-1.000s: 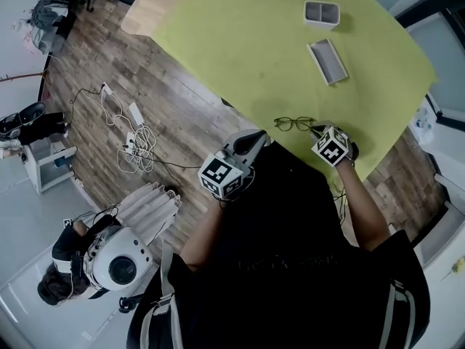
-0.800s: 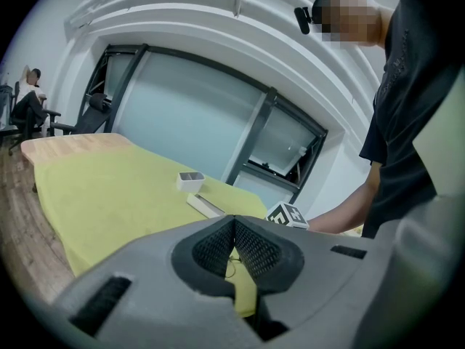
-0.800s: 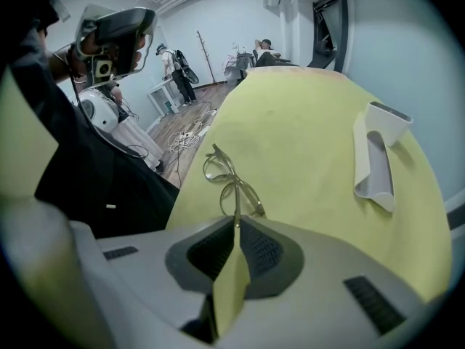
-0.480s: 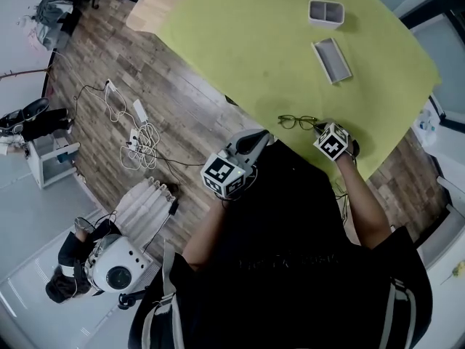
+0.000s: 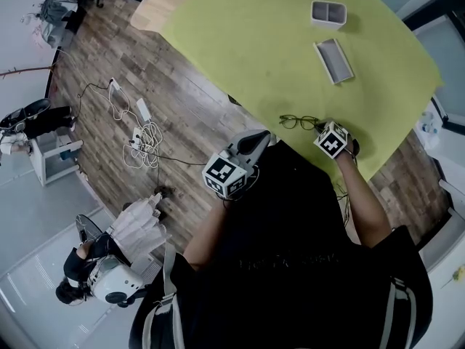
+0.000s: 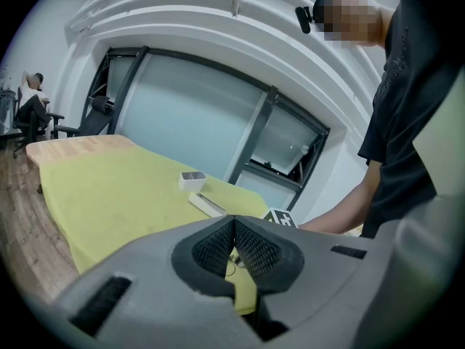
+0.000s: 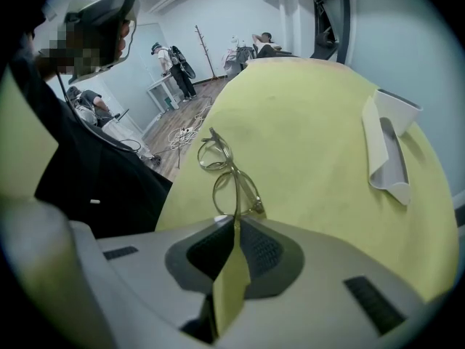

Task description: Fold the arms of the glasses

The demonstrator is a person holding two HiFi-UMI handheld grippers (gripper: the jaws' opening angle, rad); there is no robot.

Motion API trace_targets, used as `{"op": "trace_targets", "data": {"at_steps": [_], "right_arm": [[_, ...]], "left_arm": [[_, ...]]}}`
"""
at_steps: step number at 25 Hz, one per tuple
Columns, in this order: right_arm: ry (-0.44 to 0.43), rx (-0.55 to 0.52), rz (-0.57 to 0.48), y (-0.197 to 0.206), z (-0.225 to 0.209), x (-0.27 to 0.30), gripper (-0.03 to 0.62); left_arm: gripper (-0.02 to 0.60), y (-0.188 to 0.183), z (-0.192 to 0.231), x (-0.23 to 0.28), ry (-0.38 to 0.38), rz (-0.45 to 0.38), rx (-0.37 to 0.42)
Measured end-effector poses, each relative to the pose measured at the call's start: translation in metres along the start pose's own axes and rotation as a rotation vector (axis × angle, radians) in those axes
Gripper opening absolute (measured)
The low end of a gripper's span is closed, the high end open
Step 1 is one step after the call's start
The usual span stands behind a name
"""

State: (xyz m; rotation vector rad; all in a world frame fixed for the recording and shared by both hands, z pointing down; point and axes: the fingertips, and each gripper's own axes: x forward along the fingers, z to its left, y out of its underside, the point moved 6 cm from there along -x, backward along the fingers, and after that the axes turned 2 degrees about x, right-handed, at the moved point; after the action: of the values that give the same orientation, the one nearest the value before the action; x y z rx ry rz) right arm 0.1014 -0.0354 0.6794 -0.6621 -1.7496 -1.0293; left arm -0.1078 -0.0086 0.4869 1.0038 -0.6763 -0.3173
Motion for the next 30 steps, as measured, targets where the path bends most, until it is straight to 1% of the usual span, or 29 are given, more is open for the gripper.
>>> {"op": "trace_targets", "data": {"at_steps": [3,9,14,19,22,25,30], "right_arm": [[0.006,-0.003,-0.011,-0.001,0.002,-0.001,0.037],[0.0,0.027,-0.077,-0.002,0.006,-0.007,0.037],[0.052,0.048,-0.174,-0.004,0.01,-0.03,0.037],[0.033,0.065,-0.317,-0.011,0.017,-0.058,0.034],[0.032,0.117,-0.424,-0.014,0.022,-0.078,0.031],[0.008,0.184,-0.543,-0.019,0.024,-0.098,0.031],[-0.01,0.237,-0.693,-0.029,0.032,-0.136,0.031]], "left_arm": [[0.018,0.001,-0.002,0.0,0.007,0.006,0.008],[0.018,-0.002,-0.004,0.005,0.021,0.007,0.021],[0.017,-0.006,-0.006,0.009,0.034,0.0,0.027],[0.018,-0.007,-0.008,0.016,0.052,-0.003,0.035],[0.017,-0.008,-0.011,0.019,0.063,-0.007,0.038],[0.018,-0.012,-0.012,0.023,0.077,-0.01,0.047],[0.018,-0.016,-0.016,0.028,0.098,-0.014,0.058]]}}
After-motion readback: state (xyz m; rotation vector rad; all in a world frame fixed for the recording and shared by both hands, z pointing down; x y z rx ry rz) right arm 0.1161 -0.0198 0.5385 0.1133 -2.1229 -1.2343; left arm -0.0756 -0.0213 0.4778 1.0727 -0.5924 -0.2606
